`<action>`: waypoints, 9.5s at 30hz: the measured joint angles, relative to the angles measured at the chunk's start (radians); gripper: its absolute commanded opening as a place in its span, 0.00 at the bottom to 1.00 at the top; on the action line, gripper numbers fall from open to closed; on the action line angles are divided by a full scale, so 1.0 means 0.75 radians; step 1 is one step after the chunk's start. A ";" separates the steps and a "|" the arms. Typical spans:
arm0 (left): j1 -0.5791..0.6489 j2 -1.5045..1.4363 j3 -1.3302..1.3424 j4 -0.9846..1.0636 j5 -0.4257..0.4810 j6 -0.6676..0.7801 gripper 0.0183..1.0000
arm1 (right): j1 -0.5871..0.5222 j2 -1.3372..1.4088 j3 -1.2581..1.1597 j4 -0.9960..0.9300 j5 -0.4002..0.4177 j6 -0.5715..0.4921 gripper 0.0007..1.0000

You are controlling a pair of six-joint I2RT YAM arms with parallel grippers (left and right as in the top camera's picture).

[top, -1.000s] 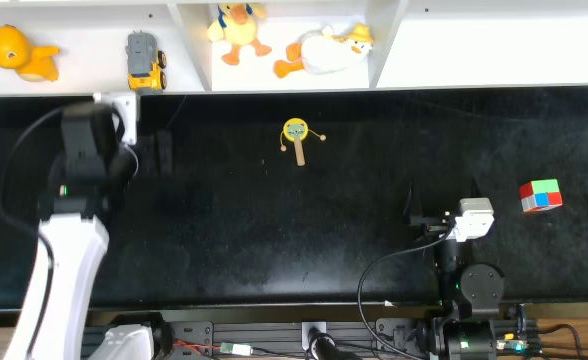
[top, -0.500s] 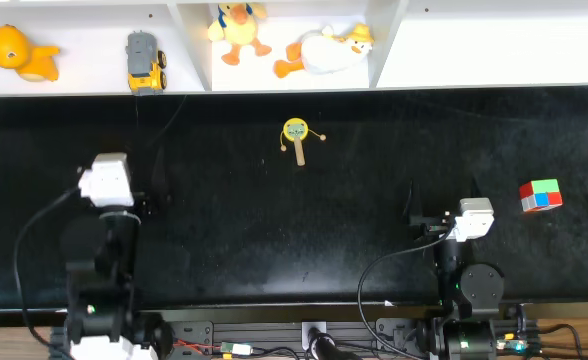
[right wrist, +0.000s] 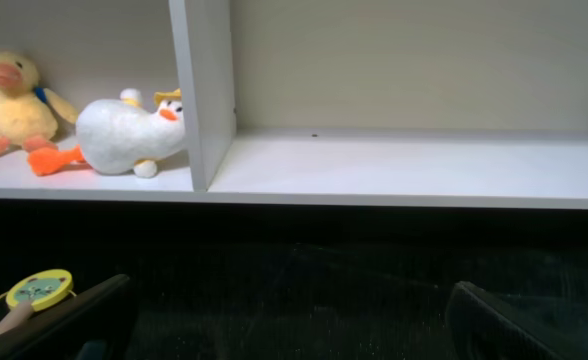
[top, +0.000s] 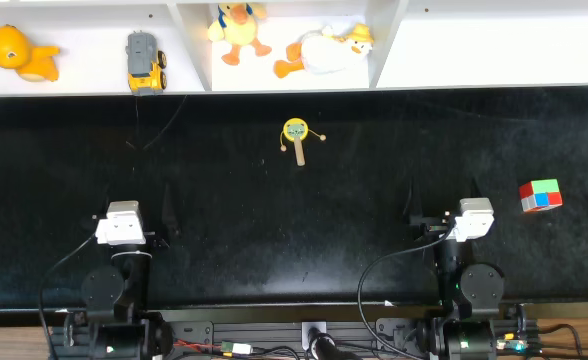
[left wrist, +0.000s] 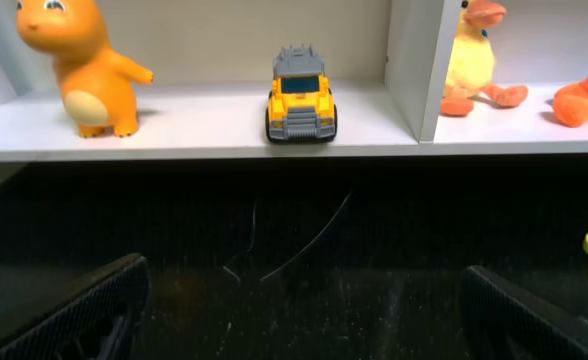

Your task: Store Toys

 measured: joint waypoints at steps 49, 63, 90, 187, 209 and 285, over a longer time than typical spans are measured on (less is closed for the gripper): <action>0.000 -0.001 0.001 0.000 0.001 0.051 1.00 | 1.004 0.950 0.640 -0.579 0.887 0.666 1.00; 0.000 -0.001 0.001 -0.001 0.000 0.051 1.00 | 1.241 1.825 1.315 -0.932 0.812 1.089 1.00; 0.000 -0.001 0.001 0.000 0.000 0.051 1.00 | 0.917 2.406 1.627 -0.728 0.485 1.087 0.99; 0.000 -0.002 0.001 -0.001 0.000 0.051 1.00 | 0.779 1.976 1.261 -0.849 0.328 0.645 0.04; 0.000 -0.002 0.001 -0.001 0.000 0.051 1.00 | 0.016 1.840 1.452 -0.909 0.258 0.068 0.04; 0.000 -0.002 0.001 -0.001 0.000 0.051 1.00 | 0.018 1.724 1.327 -0.896 0.134 -0.137 1.00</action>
